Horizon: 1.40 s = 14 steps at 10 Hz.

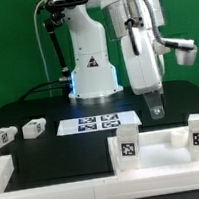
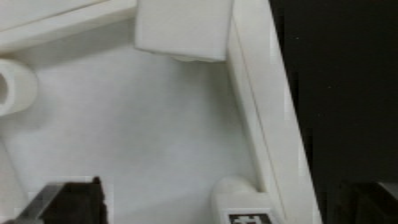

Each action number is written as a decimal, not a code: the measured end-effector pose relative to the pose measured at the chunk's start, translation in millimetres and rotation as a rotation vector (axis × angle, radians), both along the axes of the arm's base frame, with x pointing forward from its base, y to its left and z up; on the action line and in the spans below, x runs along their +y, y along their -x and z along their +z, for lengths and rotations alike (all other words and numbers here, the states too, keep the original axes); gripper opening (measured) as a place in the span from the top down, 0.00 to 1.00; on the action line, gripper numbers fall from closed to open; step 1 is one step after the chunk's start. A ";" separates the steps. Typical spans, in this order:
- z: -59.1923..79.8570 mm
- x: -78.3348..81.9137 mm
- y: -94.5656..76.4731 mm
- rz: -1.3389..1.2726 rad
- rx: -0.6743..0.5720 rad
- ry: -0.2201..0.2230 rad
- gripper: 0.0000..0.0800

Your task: Assemble square table

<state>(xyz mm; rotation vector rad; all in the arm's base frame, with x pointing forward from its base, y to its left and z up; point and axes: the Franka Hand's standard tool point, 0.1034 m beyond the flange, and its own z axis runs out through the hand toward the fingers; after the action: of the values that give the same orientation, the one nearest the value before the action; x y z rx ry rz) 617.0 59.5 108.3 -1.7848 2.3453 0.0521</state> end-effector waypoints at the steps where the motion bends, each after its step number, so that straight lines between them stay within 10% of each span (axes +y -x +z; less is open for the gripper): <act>1: -0.3 0.0 0.1 0.000 0.000 0.000 0.19; 6: -36.4 -7.6 85.3 0.138 0.044 0.039 0.19; 11: -41.6 -4.8 88.0 0.148 0.062 0.038 0.19; 14: -65.6 7.2 118.7 0.203 0.095 0.070 0.19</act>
Offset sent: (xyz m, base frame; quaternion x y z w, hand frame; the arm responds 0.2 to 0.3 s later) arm -0.0881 -0.0037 -0.0228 0.0228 -0.0032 -0.0592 0.9980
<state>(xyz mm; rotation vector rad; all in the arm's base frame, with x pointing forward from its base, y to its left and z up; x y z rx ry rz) 498.3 66.7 42.8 -2.0928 2.2443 0.0873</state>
